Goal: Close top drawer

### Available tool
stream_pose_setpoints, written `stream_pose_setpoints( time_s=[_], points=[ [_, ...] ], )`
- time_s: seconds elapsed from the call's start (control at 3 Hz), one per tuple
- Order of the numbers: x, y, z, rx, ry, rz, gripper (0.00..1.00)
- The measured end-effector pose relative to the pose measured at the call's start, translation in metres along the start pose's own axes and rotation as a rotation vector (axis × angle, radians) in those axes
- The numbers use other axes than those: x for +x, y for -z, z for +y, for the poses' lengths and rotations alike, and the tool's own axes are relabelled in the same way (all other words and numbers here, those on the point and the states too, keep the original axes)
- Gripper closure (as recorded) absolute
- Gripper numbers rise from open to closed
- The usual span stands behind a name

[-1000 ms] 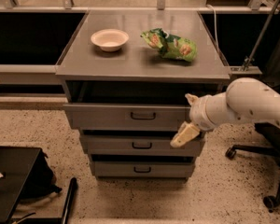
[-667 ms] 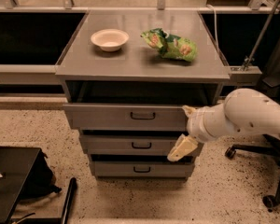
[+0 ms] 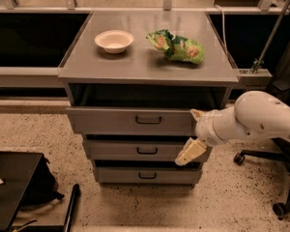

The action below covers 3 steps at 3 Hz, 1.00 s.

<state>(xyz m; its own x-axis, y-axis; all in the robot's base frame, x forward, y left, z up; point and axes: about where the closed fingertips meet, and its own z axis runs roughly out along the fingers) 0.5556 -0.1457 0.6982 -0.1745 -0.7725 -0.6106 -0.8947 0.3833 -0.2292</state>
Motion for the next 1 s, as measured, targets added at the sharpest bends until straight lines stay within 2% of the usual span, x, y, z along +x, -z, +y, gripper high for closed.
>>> stream_pose_setpoints(
  time_s=[0.33, 0.67, 1.0],
  points=[
    [0.013, -0.004, -0.020, -0.006, -0.056, -0.042, 0.00],
    [0.023, -0.020, -0.021, -0.052, -0.119, -0.080, 0.00],
    [0.026, -0.035, -0.012, -0.100, -0.156, -0.091, 0.00]
  ],
)
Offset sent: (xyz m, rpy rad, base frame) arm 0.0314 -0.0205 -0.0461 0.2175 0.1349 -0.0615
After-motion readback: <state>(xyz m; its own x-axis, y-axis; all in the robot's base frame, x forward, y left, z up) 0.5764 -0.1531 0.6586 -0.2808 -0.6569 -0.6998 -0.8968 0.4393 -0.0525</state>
